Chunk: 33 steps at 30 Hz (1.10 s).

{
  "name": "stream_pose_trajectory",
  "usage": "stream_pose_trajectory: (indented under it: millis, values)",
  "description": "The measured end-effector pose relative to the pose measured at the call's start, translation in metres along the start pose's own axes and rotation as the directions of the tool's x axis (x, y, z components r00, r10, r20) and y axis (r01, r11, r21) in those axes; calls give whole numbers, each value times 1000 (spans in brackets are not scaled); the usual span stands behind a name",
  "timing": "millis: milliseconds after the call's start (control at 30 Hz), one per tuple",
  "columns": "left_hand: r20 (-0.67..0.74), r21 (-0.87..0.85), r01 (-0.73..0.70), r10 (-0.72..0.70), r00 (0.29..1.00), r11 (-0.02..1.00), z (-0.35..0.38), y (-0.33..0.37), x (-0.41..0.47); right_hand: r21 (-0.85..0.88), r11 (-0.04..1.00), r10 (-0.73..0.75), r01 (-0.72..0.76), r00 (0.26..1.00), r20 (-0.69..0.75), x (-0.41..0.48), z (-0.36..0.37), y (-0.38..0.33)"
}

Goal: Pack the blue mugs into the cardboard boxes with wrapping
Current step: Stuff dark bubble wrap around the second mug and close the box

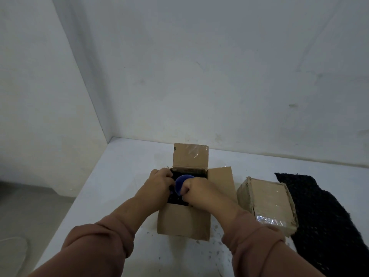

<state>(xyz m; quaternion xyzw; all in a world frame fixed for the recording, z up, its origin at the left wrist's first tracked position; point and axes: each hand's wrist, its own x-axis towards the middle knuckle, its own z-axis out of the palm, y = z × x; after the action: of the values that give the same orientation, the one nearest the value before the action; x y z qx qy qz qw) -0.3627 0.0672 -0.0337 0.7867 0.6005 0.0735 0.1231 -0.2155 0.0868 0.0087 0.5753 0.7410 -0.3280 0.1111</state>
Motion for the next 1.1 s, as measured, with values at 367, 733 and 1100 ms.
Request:
stream_pose_trajectory:
  millis: [367, 733, 1100]
  values:
    - [-88, -101, 90, -99, 991, 991, 2, 7, -6, 131, 991, -2, -12, 994, 108, -4, 9, -6]
    - [-76, -42, 55, -58, 995, 998, 0, 6, -7, 175, 980, 93, -96, 995, 26, -15, 7, -4]
    - [-299, -179, -192, 133, 945, 965, 3, 126, 4, 636, 736, 365, 231, 656, -660, -106, -3, 119]
